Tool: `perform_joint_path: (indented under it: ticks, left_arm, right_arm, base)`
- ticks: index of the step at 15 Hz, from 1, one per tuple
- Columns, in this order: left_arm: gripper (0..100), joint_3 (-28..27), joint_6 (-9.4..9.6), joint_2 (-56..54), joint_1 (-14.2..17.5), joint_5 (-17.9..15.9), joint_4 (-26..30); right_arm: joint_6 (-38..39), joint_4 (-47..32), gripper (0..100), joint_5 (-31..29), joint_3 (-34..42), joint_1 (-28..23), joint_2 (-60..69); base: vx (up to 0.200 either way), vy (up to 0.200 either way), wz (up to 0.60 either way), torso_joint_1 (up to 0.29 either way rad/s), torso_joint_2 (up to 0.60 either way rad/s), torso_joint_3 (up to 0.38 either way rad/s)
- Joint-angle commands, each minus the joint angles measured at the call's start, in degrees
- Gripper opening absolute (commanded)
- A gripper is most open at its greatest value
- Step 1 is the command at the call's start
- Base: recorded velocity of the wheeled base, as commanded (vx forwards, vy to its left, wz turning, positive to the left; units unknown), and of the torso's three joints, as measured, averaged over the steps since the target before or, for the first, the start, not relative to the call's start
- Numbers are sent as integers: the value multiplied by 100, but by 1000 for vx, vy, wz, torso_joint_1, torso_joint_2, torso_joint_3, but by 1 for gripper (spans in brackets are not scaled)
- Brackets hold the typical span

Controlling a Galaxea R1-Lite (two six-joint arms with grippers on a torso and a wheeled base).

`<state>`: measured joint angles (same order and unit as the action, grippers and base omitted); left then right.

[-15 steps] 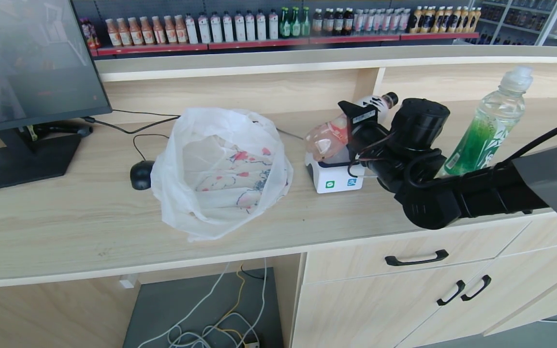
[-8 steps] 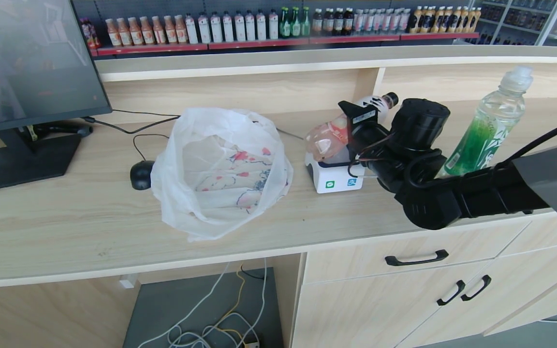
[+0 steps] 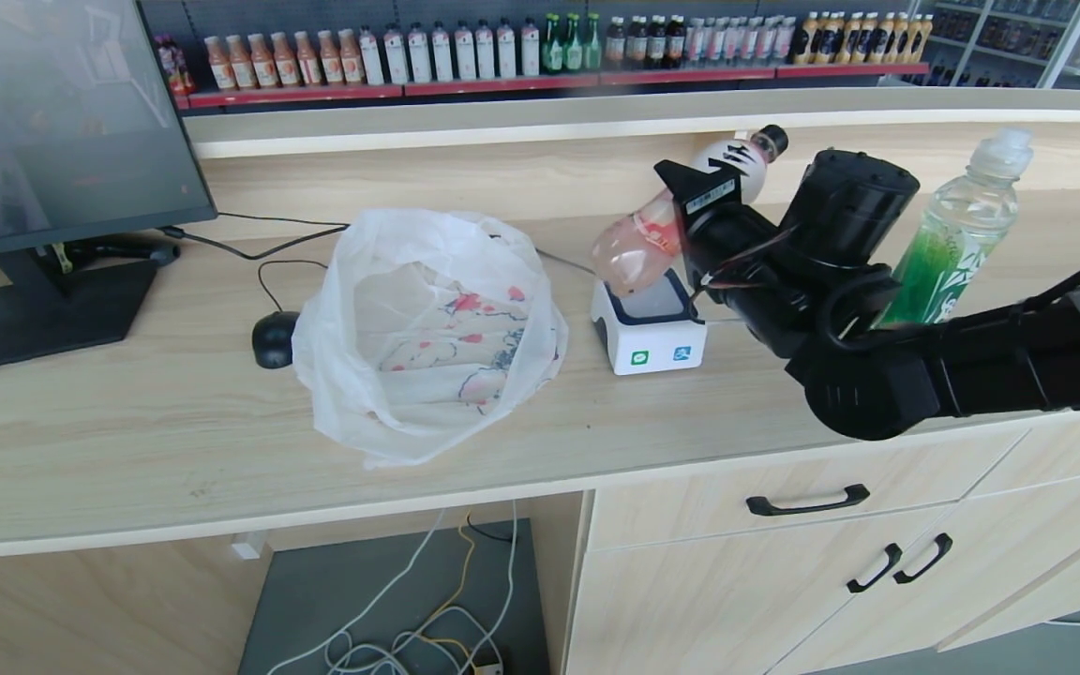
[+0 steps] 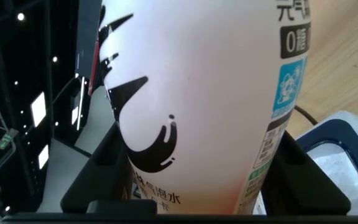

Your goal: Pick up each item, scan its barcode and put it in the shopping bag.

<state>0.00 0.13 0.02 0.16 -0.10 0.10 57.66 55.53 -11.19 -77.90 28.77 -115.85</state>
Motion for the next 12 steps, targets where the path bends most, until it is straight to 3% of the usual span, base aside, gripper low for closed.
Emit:
perform_joint_path:
  ticks: [1, 7, 9, 12]
  left_arm:
    - [100, 0, 4, 6, 2, 1, -1]
    - [100, 0, 4, -2, 2, 1, -1]
    - [100, 0, -5, 6, 2, 1, -1]
    - [100, 0, -5, -2, 2, 1, -1]
  right_arm:
    - [-247, 72, 0, -6, 240, 146, 273]
    - [-2523, 1320, 0, -428, 1066, 788, 519]
    - [-3859, 2234, 0, 64, 1875, 850, 519]
    - [-4914, 2867, 0, 416, 2226, 841, 502]
  base:
    - [0, 0, 0, 0, 0, 0]
    - [0, 0, 0, 0, 0, 0]
    - [0, 0, 0, 0, 0, 0]
    - [0, 0, 0, 0, 0, 0]
